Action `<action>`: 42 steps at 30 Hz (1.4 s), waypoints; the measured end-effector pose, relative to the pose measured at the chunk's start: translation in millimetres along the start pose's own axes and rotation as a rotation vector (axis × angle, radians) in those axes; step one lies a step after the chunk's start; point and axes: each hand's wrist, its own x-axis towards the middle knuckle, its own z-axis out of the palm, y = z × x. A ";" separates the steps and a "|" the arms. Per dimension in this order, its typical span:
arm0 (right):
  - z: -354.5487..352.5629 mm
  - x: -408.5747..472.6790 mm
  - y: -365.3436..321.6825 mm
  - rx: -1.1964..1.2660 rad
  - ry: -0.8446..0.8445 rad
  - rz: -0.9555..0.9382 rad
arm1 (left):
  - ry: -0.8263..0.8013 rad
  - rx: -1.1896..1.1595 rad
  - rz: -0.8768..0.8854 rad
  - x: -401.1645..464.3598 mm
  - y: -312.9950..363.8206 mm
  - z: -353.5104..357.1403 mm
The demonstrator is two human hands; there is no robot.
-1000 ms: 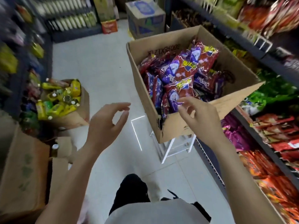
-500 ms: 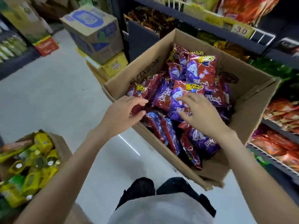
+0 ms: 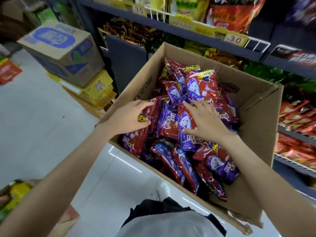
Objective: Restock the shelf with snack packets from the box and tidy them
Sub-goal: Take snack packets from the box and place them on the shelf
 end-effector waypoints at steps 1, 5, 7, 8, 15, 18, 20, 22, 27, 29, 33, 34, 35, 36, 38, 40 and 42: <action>2.4 3.5 -2.4 -0.023 -0.004 -0.002 | -0.011 -0.024 -0.010 7.0 -0.9 0.4; 6.5 12.6 -8.7 -0.086 0.009 -0.035 | -0.009 0.066 0.022 41.9 5.8 11.0; 2.7 14.2 -1.9 -0.069 0.050 -0.043 | -0.018 0.144 -0.006 57.2 6.3 20.8; 0.4 14.3 3.4 -0.049 0.070 -0.029 | -0.040 0.168 -0.047 63.2 4.3 25.2; 4.3 3.5 26.6 0.303 0.020 0.138 | -0.184 0.007 -0.128 78.0 -18.1 32.2; 5.5 1.3 24.7 0.467 0.098 0.157 | -0.249 -0.025 -0.050 80.8 -25.3 19.7; 5.3 1.7 24.8 0.559 0.181 0.246 | -0.318 0.022 0.015 84.7 -31.2 13.2; 4.4 1.6 26.3 0.611 0.213 0.362 | -0.333 0.087 0.089 89.8 -35.0 9.7; 5.3 -2.7 24.3 0.564 0.156 0.398 | -0.458 0.050 0.152 93.3 -34.8 5.1; 2.4 -6.3 20.6 0.633 0.140 0.362 | -0.418 0.043 0.163 90.5 -35.5 3.7; -6.0 -13.3 15.2 0.735 0.163 0.307 | -0.244 0.188 0.238 84.3 -35.9 -9.6; -7.9 -14.9 13.4 0.770 0.172 0.293 | -0.190 0.234 0.287 82.1 -35.9 -13.7; -9.8 -16.3 11.1 0.799 0.190 0.274 | -0.136 0.248 0.341 79.3 -35.8 -17.6; -11.5 -17.4 8.7 0.816 0.214 0.255 | -0.092 0.235 0.382 75.5 -35.2 -21.9; -14.2 -21.2 3.2 0.825 0.261 0.232 | -0.044 0.169 0.384 66.9 -32.3 -30.9; -19.7 -26.0 -1.2 0.821 0.335 0.234 | 0.037 0.132 0.288 58.8 -26.7 -41.6; -26.9 -31.5 -2.2 0.837 0.434 0.208 | 0.196 0.181 0.206 54.0 -20.5 -50.1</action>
